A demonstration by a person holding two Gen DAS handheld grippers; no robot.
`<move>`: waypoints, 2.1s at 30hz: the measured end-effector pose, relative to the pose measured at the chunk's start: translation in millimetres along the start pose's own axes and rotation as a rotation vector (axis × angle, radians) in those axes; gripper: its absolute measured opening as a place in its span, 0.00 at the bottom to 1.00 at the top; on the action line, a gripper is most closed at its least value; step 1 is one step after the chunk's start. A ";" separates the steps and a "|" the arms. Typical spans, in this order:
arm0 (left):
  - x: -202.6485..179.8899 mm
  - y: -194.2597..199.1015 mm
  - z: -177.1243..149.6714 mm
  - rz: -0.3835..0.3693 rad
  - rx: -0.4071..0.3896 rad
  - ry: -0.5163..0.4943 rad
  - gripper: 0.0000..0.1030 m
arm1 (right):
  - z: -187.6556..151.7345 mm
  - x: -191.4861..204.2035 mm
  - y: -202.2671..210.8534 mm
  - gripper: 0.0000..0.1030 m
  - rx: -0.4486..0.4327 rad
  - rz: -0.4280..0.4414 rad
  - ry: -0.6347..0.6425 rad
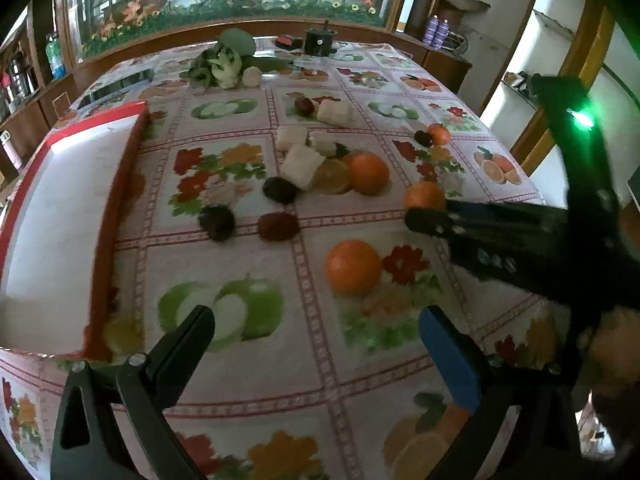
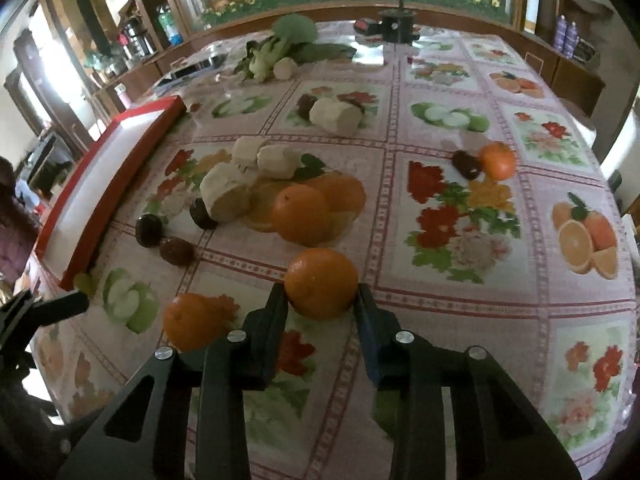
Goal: Organize fruits
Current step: 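Grasp an orange with the right gripper while the left gripper approaches another orange, then grasp an orange with the left gripper while the right gripper carries its orange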
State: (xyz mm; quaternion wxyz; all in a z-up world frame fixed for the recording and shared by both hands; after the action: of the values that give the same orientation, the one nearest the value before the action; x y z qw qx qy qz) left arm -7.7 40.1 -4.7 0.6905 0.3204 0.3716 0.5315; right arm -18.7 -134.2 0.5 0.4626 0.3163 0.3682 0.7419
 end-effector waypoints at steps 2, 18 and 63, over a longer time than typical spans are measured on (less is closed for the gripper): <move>-6.3 -6.6 3.4 -0.009 0.007 0.009 0.96 | -3.4 -6.7 5.9 0.32 -0.009 -0.019 0.003; -11.1 -37.4 13.4 -0.094 0.057 0.125 0.37 | -22.2 -32.1 15.2 0.32 -0.013 -0.041 -0.037; 119.3 59.8 -9.0 0.007 -0.113 0.241 0.37 | 6.2 155.2 -3.1 0.32 0.022 0.074 0.171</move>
State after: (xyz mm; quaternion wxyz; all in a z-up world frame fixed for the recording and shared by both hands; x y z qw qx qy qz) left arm -26.0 170.2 20.1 0.6559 0.2160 0.4204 0.5885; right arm -70.0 11.0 21.2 0.3982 0.2704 0.4025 0.7787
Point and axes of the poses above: each gripper's, at about its wrist camera, not at the fingertips, and y roughly against the way its jaws point, x to its left, z to its top, the point moved 5 cm from there along -y, roughly the way its jaws point, and after that the axes turned 2 degrees about y, right-handed, at the moved point
